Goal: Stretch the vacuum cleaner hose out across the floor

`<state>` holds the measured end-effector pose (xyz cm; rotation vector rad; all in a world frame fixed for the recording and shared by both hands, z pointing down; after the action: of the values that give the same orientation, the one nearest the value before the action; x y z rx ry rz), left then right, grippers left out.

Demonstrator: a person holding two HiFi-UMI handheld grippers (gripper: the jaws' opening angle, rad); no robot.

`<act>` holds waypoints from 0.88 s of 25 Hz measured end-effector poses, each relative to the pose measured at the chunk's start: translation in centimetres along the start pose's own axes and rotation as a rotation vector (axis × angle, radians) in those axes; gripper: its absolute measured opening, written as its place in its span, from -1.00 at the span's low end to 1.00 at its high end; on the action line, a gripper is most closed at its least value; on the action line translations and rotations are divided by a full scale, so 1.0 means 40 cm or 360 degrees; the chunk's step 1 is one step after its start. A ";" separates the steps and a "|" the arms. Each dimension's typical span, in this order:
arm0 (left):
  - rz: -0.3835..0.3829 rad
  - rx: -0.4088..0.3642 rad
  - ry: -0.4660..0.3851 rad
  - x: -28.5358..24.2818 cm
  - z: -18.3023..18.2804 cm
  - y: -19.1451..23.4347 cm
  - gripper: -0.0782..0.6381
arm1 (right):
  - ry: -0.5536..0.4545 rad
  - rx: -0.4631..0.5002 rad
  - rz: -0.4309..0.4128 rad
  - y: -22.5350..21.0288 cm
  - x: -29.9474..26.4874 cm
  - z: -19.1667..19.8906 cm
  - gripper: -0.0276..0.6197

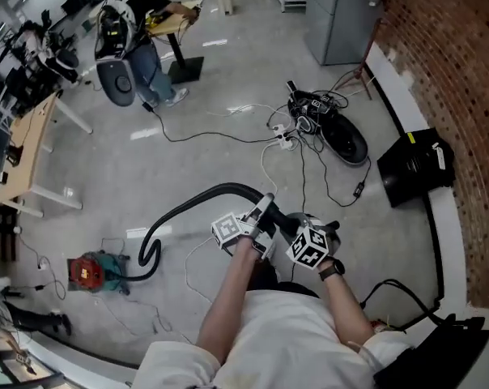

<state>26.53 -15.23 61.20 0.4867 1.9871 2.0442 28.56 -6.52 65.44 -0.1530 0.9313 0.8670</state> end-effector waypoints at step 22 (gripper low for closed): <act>-0.0054 0.0425 0.0215 -0.778 0.282 0.237 -0.15 | 0.0362 -0.0115 0.0137 -0.594 0.135 0.568 -0.56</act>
<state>60.01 -17.81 68.79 0.3706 2.3467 1.8446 61.55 -8.51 69.65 -0.2796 1.1258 0.9775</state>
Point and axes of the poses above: the fingertips, and each gripper's own axes: x backward along the fingers, y to its left, z out of its underside, the point moved 2 cm from there along x, backward along the fingers, and after that the axes turned 3 degrees about z, right-handed, at the moved point
